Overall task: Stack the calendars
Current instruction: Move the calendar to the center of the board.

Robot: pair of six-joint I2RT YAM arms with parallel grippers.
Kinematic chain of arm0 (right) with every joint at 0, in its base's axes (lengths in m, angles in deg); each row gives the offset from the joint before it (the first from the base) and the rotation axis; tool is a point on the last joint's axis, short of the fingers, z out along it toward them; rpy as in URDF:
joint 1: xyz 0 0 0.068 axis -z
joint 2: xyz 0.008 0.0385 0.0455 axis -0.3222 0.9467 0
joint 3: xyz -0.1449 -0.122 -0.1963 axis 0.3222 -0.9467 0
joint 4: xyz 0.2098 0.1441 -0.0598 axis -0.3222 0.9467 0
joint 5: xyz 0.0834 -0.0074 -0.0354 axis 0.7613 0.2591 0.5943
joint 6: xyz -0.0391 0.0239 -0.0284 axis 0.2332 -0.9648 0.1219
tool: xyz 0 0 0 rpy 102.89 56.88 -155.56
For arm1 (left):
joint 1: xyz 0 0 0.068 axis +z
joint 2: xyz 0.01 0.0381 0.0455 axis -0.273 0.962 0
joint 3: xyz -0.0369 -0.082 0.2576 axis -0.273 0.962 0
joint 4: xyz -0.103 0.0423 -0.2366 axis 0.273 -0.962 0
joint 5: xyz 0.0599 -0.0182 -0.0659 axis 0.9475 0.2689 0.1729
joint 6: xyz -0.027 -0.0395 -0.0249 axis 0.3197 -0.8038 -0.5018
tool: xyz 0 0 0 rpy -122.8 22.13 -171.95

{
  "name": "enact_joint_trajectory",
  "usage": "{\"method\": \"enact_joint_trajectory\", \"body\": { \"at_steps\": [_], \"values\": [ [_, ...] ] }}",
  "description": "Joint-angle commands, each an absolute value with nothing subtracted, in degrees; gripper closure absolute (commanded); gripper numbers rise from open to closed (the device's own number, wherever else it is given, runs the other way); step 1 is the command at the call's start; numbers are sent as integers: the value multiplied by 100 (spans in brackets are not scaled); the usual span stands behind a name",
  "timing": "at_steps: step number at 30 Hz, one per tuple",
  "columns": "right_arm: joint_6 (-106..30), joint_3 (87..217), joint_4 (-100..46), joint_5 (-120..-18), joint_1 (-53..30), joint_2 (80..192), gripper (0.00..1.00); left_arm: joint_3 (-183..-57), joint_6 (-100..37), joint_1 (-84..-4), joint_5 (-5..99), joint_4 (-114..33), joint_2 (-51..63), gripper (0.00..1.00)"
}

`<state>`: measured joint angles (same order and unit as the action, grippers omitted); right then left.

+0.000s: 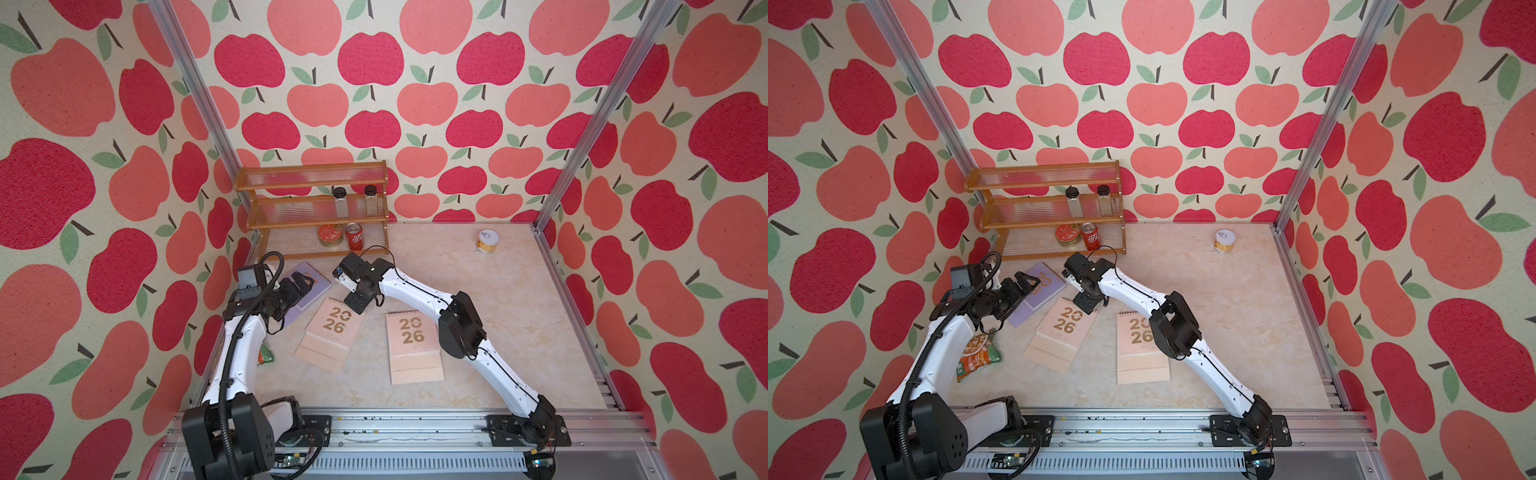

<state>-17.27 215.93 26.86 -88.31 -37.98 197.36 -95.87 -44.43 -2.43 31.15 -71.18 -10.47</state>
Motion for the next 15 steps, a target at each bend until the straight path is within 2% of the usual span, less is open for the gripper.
{"method": "enact_joint_trajectory", "body": {
  "at_steps": [1, 4, 7, 11, 15],
  "values": [
    [-1508, 21838, 2751, -8966, -3616, 20030, 23, -9699, -4409, -239, 2939, -7037, -914, 0],
    [-1638, 21593, 2474, -8724, -3596, 19638, 23, -9668, -4332, -276, 2914, -7035, -775, 0],
    [-2122, 20784, 1964, -8143, -3611, 18880, 23, -9643, -4265, -345, 2909, -7016, -619, 0],
    [-3064, 19473, 1096, -7562, -3696, 17868, 22, -9530, -4239, -544, 3076, -6835, -314, 0],
    [-4149, 18730, 674, -7199, -3745, 17367, 23, -9453, -4266, -678, 3197, -6584, 54, 0]
  ]
}}
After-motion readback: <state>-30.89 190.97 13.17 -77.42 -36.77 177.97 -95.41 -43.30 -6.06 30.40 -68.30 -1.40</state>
